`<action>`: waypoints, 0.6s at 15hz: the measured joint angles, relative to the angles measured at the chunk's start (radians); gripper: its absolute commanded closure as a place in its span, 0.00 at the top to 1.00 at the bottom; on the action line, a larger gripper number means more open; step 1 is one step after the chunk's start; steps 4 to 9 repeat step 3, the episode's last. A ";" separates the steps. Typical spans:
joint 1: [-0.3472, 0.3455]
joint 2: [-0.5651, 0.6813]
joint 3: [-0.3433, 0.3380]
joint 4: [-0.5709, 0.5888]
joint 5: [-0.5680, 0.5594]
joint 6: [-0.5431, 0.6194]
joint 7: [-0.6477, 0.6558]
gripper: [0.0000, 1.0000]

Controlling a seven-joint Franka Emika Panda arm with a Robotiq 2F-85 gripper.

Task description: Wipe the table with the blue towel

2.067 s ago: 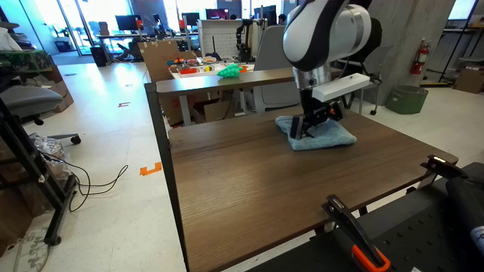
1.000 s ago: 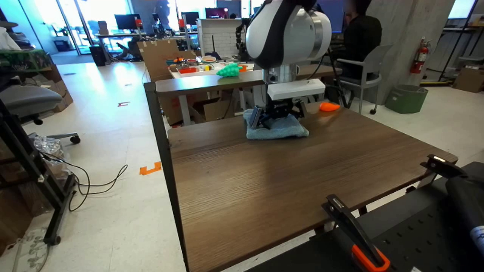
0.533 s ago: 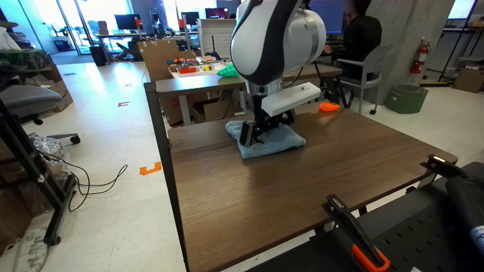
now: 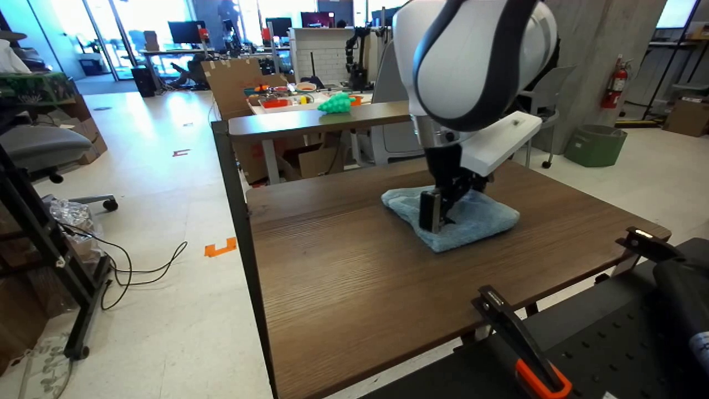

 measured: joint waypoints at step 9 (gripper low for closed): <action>-0.040 -0.063 -0.014 -0.090 -0.019 0.000 -0.048 1.00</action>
